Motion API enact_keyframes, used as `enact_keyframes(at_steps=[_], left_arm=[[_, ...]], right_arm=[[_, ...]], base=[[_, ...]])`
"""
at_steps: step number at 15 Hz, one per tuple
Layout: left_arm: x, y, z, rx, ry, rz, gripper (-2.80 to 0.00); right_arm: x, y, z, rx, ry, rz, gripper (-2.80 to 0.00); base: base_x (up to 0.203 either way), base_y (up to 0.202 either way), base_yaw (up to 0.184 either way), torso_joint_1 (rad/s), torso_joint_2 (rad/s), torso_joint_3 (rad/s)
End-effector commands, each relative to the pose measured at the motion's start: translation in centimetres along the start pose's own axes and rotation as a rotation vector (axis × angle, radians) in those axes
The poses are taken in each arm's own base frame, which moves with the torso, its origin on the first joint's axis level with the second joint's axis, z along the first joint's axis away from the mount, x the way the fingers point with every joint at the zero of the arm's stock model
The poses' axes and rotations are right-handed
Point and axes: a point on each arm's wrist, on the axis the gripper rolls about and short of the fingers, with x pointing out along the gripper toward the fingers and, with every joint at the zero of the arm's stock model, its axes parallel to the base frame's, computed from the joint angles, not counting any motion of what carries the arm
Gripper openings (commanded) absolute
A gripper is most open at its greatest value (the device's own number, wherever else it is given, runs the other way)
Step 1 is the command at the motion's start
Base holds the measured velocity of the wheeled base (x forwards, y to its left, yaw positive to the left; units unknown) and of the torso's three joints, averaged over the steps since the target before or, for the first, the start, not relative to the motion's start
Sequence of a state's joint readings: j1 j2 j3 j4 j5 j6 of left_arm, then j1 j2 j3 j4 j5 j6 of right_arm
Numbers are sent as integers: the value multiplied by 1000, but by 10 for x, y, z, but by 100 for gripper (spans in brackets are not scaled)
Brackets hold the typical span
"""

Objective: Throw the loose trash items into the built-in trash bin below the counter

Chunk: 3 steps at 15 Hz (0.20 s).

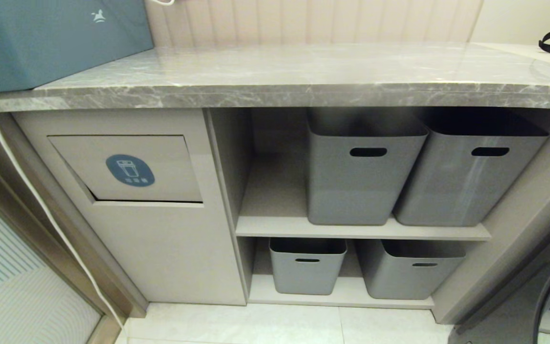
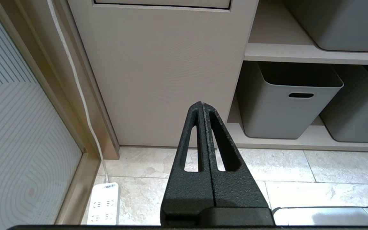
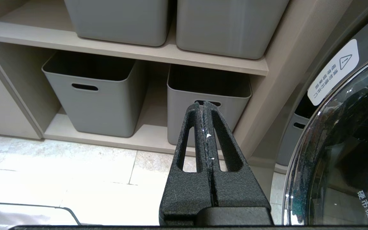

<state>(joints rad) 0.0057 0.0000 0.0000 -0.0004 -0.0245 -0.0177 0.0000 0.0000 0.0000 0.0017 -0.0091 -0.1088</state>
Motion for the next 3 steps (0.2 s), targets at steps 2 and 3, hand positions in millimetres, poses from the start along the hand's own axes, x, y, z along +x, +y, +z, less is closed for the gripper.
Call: enact_keyframes(at_steps=[2,3], left_arm=[[0,0,-1,-1,7,0,-280],[0,0,-1,-1,7,0,-280]], right_arm=[[0,0,0,3,1,0,-280],[0,0,0,6,1,0,-280]], base=[[0,0,0,0,0,0],[0,0,0,0,0,0]])
